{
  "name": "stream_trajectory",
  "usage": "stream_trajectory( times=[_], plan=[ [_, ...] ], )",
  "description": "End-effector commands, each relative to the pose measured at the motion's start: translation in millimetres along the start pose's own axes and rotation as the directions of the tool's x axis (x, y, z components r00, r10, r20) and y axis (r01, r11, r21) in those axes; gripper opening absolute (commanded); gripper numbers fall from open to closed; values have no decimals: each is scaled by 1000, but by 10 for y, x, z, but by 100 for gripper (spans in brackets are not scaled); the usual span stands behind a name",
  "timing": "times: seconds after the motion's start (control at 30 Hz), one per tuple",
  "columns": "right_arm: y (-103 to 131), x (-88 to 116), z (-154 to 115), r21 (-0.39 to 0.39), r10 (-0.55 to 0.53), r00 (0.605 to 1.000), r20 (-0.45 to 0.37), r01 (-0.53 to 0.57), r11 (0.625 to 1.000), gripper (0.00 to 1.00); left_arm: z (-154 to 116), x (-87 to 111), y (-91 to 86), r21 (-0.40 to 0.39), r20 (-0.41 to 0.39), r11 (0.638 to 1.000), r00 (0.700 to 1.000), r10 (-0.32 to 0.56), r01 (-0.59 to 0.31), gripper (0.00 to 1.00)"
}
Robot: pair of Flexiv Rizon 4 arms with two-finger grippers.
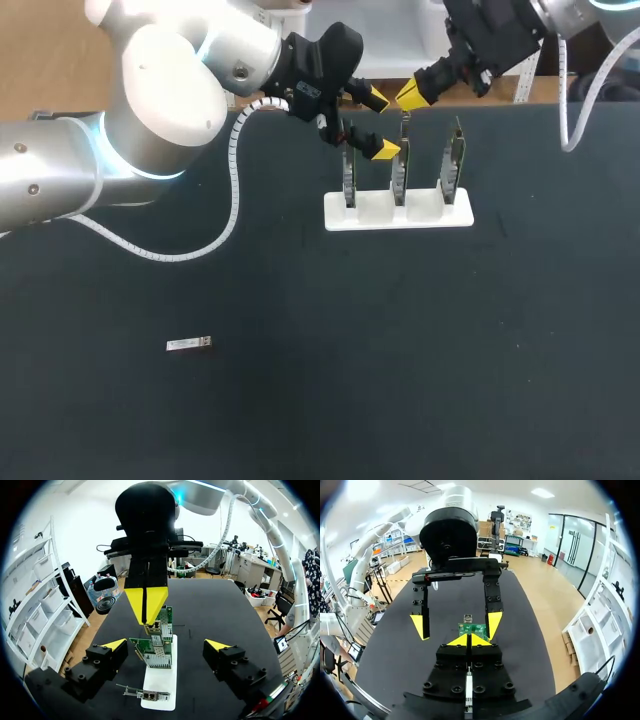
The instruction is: Pick up the optical module with the left hand, and insert it into the network port with the right hand.
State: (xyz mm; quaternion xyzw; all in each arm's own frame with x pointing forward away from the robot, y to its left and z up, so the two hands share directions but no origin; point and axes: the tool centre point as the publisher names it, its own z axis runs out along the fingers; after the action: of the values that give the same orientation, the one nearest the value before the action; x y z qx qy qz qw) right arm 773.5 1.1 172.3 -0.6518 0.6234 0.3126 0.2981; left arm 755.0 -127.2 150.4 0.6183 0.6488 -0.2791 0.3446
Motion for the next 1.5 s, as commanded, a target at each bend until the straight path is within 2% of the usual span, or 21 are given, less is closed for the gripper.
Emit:
stream_trajectory(
  times=[0.03,0.43,1.5],
  plan=[
    [-10,36,15,-4,7,1000,4,-7,1000,0,5,-9,16,3,-5,1000,1000,-1,1,100],
    [-1,98,100,-37,25,1000,3,-25,999,0,5,-9,16,3,-5,1000,1000,-1,1,100],
    [47,233,192,-62,74,997,2,-74,995,0,5,-9,16,3,-5,1000,1000,-1,1,100]
  ],
)
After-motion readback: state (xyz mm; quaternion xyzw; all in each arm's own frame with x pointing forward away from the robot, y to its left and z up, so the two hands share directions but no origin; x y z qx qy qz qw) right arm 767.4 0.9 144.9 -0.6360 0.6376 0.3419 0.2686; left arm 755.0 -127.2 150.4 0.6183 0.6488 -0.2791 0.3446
